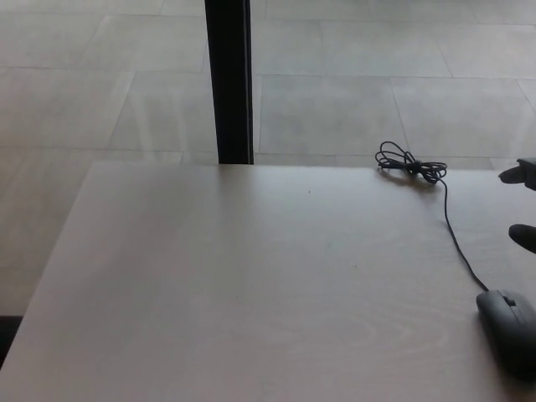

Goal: The robot uses its right fingers to click on the left button of the black mouse placed on the table.

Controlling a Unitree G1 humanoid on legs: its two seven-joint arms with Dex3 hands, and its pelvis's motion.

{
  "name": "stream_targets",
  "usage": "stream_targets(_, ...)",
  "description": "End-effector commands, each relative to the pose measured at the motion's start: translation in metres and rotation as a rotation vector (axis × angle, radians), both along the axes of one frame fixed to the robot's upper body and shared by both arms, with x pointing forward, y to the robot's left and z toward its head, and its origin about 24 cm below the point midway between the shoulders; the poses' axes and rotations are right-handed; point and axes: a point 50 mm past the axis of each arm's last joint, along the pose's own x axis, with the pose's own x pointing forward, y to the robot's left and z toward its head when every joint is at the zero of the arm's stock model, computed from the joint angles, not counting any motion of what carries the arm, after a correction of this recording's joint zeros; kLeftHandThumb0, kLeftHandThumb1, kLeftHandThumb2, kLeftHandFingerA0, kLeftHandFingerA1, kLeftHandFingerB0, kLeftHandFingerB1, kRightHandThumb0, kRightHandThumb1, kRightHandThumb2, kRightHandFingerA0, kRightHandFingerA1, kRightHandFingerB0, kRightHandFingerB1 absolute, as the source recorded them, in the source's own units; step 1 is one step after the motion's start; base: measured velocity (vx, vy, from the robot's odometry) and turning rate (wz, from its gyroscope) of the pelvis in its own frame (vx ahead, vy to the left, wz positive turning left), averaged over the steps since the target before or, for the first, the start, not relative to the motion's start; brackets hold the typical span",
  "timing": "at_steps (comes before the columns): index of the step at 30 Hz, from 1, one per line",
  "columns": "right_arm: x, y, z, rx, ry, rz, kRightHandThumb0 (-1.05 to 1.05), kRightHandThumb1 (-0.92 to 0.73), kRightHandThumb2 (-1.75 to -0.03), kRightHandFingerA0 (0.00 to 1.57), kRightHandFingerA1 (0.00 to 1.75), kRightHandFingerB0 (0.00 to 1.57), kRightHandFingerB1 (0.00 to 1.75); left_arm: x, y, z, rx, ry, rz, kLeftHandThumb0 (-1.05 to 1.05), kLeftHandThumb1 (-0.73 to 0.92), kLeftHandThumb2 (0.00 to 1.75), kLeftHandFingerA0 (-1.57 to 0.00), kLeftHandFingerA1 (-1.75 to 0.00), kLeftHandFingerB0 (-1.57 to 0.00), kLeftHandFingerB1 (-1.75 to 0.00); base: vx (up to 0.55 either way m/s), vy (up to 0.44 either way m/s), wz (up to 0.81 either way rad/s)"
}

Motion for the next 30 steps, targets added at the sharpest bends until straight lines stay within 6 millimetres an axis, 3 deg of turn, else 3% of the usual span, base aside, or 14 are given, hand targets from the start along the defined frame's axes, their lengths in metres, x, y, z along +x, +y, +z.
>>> stream_targets(1,-0.153,-0.161,-0.038,0.652,-0.416,-0.756,-0.6,-0.83,-0.65,0.84,1.16,0.53,0.44,0.027,0.013,0.025,0.088,-0.148,-0.066,-0.95,0.92,0.77,-0.73,-0.56,-0.63,-0.5,0.0,0.0,0.0)
stream_targets(4,-0.144,-0.15,-0.034,0.623,-0.405,-0.7,-0.63,-0.83,-0.65,0.88,1.07,0.53,0.44,0.047,0.013,0.038,0.174,-0.184,-0.108,-0.87,0.92,0.78,-0.76,-0.51,-0.65,-0.46,-0.02,-0.004,0.02)
stream_targets(5,-0.139,-0.145,-0.032,0.612,-0.398,-0.672,-0.67,-0.68,-1.06,0.95,1.17,0.44,0.56,0.056,0.012,0.044,0.228,-0.181,-0.174,-0.85,0.92,0.8,-0.76,-0.5,-0.71,-0.46,0.0,0.0,0.0)
stream_targets(6,-0.13,-0.134,-0.027,0.603,-0.387,-0.619,-0.63,-0.81,-0.66,0.93,1.44,0.5,0.45,0.071,0.007,0.055,0.319,-0.186,-0.295,-0.98,0.92,0.77,-0.79,-0.53,-0.62,-0.46,0.0,0.0,0.0)
stream_targets(11,-0.116,-0.109,-0.018,0.537,-0.35,-0.493,-0.66,-0.81,-0.65,0.92,1.27,0.54,0.45,0.094,-0.002,0.069,0.415,-0.21,-0.458,-0.91,0.92,0.8,-0.75,-0.49,-0.59,-0.44,0.0,0.0,0.0)
stream_targets(13,-0.111,-0.099,-0.016,0.51,-0.343,-0.437,-0.68,-0.65,-1.05,0.99,1.16,0.48,0.57,0.097,-0.007,0.073,0.454,-0.223,-0.488,-0.91,0.92,0.8,-0.78,-0.55,-0.65,-0.48,0.0,0.0,0.0)
stream_targets(14,-0.109,-0.095,-0.016,0.497,-0.355,-0.415,-0.68,-0.79,-0.64,0.95,1.26,0.57,0.43,0.098,-0.01,0.075,0.466,-0.248,-0.499,-0.88,0.92,0.83,-0.75,-0.56,-0.63,-0.49,0.0,0.0,0.0)
stream_targets(15,-0.107,-0.094,-0.015,0.516,-0.361,-0.416,-0.69,-0.79,-0.64,0.95,1.3,0.57,0.43,0.099,-0.012,0.076,0.473,-0.246,-0.499,-0.82,0.83,1.23,-0.7,-0.64,-0.58,-0.6,0.0,0.0,0.0)
stream_targets(16,-0.106,-0.097,-0.01,0.528,-0.375,-0.425,-0.71,-0.82,-0.65,0.94,0.97,0.53,0.43,0.096,-0.011,0.074,0.462,-0.23,-0.499,-0.86,0.92,0.86,-0.73,-0.55,-0.61,-0.52,0.0,0.0,0.0)
stream_targets(20,-0.111,-0.112,0.002,0.531,-0.406,-0.453,-0.78,-0.85,-0.65,0.87,0.94,0.53,0.43,0.084,-0.005,0.069,0.421,-0.226,-0.456,-0.93,0.92,0.84,-0.74,-0.59,-0.62,-0.56,0.0,0.0,0.0)
stream_targets(21,-0.114,-0.117,0.006,0.529,-0.42,-0.458,-0.78,-0.72,-1.14,1.0,1.24,0.46,0.57,0.079,-0.004,0.067,0.417,-0.215,-0.452,-0.93,0.92,0.83,-0.73,-0.58,-0.62,-0.55,0.0,0.0,0.0)
stream_targets(22,-0.122,-0.128,0.011,0.531,-0.423,-0.5,-0.82,-0.87,-0.66,0.92,1.48,0.49,0.45,0.075,-0.001,0.064,0.403,-0.194,-0.426,-0.95,0.92,0.84,-0.72,-0.56,-0.63,-0.54,0.0,0.0,0.0)
stream_targets(26,-0.159,-0.161,0.018,0.489,-0.487,-0.703,-0.85,-0.82,-0.73,0.93,1.71,0.48,0.54,0.061,0.002,0.054,0.321,-0.198,-0.361,-0.98,0.92,0.83,-0.67,-0.55,-0.61,-0.54,0.0,0.0,0.0)
stream_targets(30,-0.18,-0.173,0.004,0.505,-0.493,-0.795,-0.8,-0.88,-0.67,0.83,1.24,0.49,0.51,0.058,0.004,0.051,0.298,-0.181,-0.329,-0.93,0.92,0.81,-0.66,-0.55,-0.61,-0.55,0.0,0.0,0.0)
